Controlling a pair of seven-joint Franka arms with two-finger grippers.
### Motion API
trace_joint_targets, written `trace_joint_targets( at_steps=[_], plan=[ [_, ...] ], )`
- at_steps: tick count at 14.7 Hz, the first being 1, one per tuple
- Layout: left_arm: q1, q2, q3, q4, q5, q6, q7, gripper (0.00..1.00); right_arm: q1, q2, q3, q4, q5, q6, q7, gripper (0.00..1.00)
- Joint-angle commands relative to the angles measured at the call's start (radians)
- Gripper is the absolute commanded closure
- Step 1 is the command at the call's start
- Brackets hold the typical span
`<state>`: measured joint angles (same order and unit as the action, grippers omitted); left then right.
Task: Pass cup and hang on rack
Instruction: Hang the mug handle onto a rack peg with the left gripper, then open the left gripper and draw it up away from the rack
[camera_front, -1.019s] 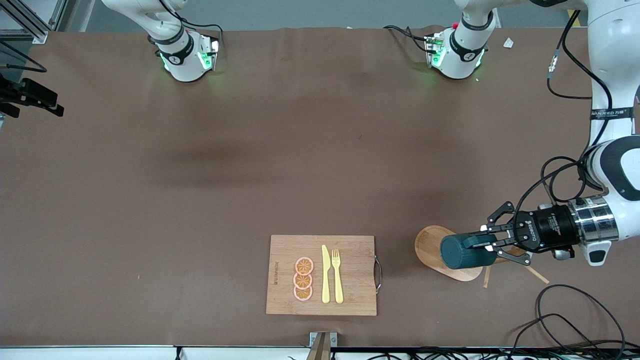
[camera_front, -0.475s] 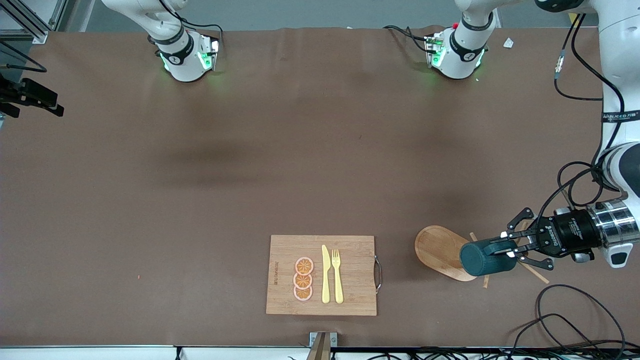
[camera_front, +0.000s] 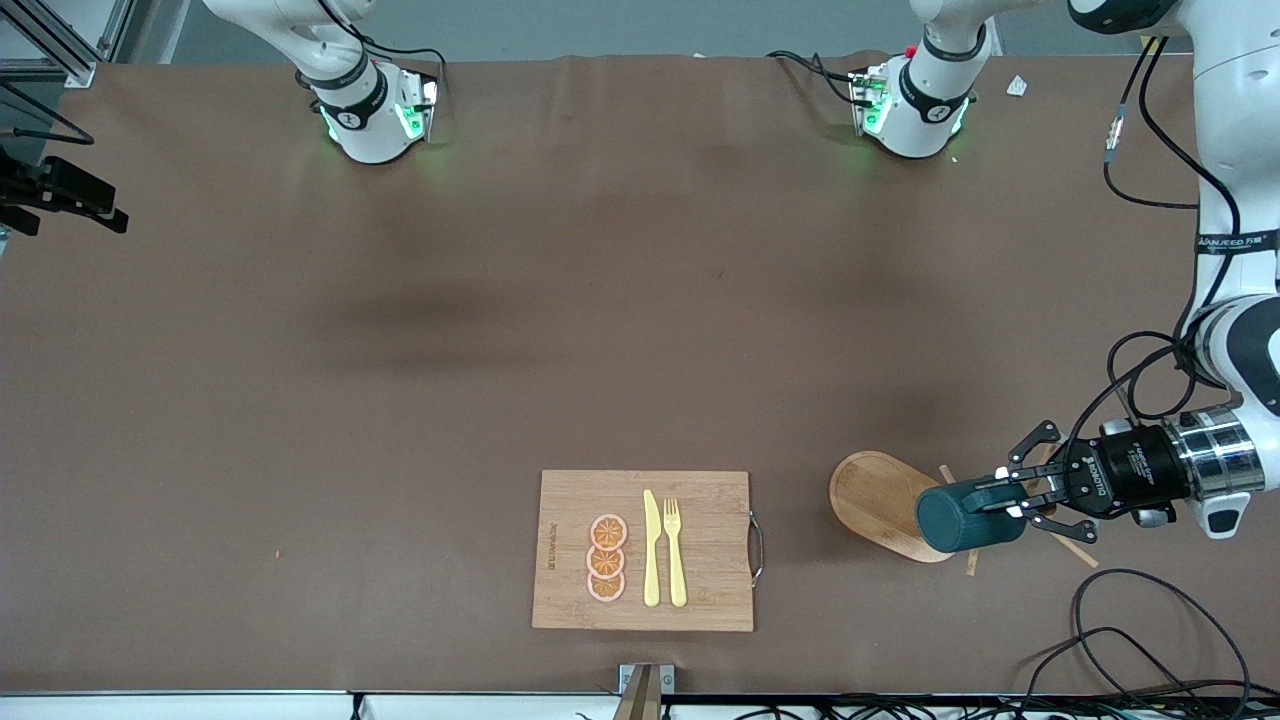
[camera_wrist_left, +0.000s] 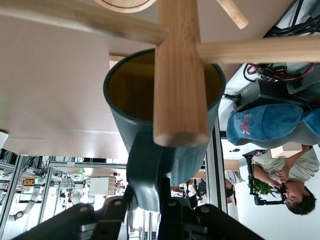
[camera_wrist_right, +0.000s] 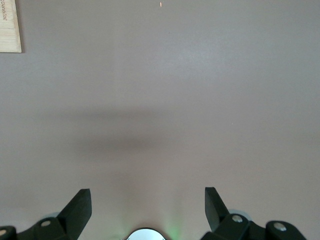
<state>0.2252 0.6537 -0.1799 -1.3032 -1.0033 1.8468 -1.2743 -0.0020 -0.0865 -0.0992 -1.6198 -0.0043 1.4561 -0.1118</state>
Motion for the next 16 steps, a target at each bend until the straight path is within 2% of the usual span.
trace_joint_targets(
  at_steps=[1,2,3,4,9,14,16],
  plan=[
    [0.006,0.018,-0.004,0.024,-0.023,-0.006,0.018,0.77,0.002,-0.033,0.001,-0.032,-0.01,0.01,0.006,0.0],
    [0.005,0.018,-0.004,0.024,-0.023,-0.006,0.032,0.39,0.002,-0.032,-0.001,-0.032,-0.006,0.012,0.006,0.0],
    [0.005,0.018,-0.004,0.025,-0.023,-0.006,0.032,0.17,0.002,-0.033,-0.001,-0.034,-0.002,0.012,0.006,0.0],
    [0.005,0.017,-0.006,0.025,-0.023,-0.006,0.03,0.01,0.002,-0.033,-0.001,-0.034,0.0,0.012,0.006,0.0],
    [0.006,-0.003,-0.013,0.045,-0.021,-0.023,0.021,0.0,0.002,-0.032,-0.002,-0.032,0.0,0.012,0.006,0.0],
    [-0.004,-0.123,-0.012,0.05,0.003,-0.037,0.015,0.0,0.004,-0.033,-0.001,-0.032,0.0,0.009,0.006,0.0],
    [-0.018,-0.179,-0.03,0.048,0.13,-0.04,0.016,0.0,0.002,-0.032,-0.001,-0.032,0.001,0.01,0.006,0.0]
  ],
)
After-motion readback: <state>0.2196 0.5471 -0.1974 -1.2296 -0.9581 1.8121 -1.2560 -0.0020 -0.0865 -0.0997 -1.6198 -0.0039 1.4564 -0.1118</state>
